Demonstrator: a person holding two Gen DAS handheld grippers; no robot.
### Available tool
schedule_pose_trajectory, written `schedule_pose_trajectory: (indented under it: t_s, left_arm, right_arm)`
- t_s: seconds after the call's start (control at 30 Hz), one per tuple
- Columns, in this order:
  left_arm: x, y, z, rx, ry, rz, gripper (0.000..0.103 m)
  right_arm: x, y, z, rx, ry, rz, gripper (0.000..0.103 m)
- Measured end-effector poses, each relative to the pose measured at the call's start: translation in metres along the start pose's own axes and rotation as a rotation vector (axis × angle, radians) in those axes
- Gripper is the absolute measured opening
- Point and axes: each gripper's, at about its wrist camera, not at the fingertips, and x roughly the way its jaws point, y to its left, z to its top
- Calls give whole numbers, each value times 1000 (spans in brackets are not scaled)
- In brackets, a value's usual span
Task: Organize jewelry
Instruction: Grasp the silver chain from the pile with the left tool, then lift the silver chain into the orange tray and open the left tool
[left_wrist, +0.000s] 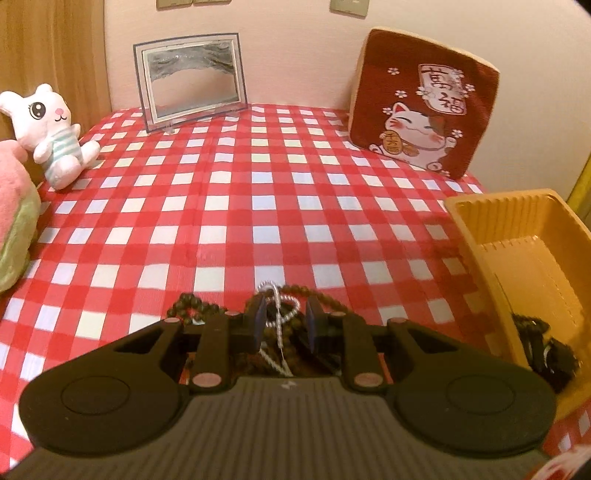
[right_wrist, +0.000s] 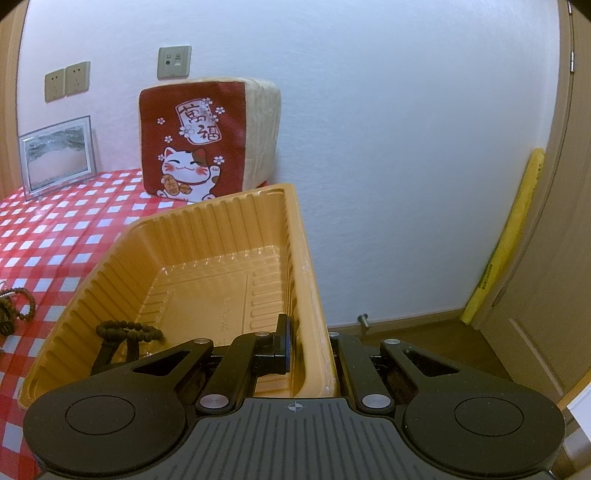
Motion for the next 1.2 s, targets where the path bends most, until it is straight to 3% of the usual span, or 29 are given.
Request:
schedule_pose_trajectory:
  t_s: [0.4, 0.5, 0.57, 0.67, 0.97, 1.2]
  left_arm:
    - [37, 20, 8, -97, 81, -40, 18]
    - [39, 25, 7, -124, 86, -55, 12]
    - [39, 27, 7, -132, 88, -72, 2]
    - [35, 31, 7, -153, 80, -84, 2]
    - [-20, 61, 15, -220, -38, -46, 2]
    - [-73, 66, 30, -220, -144, -65, 2]
  right_arm:
    - [2, -1, 0, 4, 4, -10, 6]
    - [2, -1, 0, 3, 4, -10, 6]
    - [3, -1, 1, 3, 5, -10, 6]
    - [3, -1, 1, 1, 4, -10, 6]
    - [4, 0, 1, -2, 3, -7, 6]
    - [4, 0, 1, -2, 3, -7, 6]
